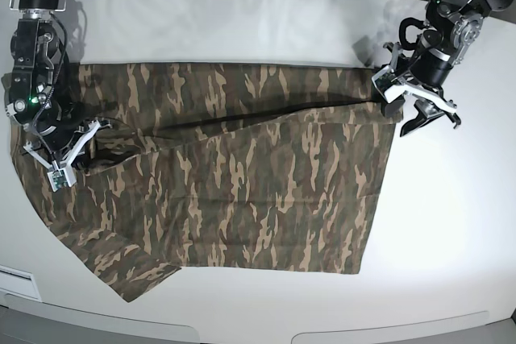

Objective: Fold the T-shirt properly
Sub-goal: 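Grasp the sleeve near the right gripper and fold it inward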

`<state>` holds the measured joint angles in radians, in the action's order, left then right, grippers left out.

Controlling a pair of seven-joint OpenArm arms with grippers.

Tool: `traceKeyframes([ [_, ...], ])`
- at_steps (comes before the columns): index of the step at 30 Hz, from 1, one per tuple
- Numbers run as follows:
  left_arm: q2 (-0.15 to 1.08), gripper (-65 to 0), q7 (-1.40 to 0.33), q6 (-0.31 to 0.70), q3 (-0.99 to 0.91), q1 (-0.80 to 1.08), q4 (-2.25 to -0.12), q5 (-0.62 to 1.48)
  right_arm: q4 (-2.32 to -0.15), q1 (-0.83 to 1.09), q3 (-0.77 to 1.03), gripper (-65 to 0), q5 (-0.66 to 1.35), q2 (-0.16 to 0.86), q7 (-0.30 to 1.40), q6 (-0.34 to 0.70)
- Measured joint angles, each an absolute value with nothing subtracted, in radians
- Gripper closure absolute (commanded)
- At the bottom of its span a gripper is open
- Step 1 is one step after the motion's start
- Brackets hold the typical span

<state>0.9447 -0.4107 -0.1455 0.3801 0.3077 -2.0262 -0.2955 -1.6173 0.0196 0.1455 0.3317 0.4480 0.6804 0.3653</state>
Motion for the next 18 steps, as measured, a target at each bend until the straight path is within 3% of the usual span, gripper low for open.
traceKeyframes([
  [5,0.945,-30.3,-0.411,-0.146,0.38,0.308,-2.026,-0.295,-1.617,0.02,0.146,0.0,0.332,0.448,0.681,0.271],
  [14,0.945,-30.3,-0.411,-0.146,0.38,0.307,-2.026,-0.295,-1.617,0.02,0.146,-1.9,0.333,0.445,0.68,0.254],
  [17,0.945,-30.3,-0.411,-0.146,0.38,0.307,-2.026,-0.295,-1.617,0.017,0.146,-29.6,0.332,0.446,0.671,0.293],
  [18,0.945,-30.3,-0.411,-0.146,0.38,0.307,-2.026,-0.296,-1.617,0.009,0.146,-36.2,0.328,0.445,0.673,0.299],
])
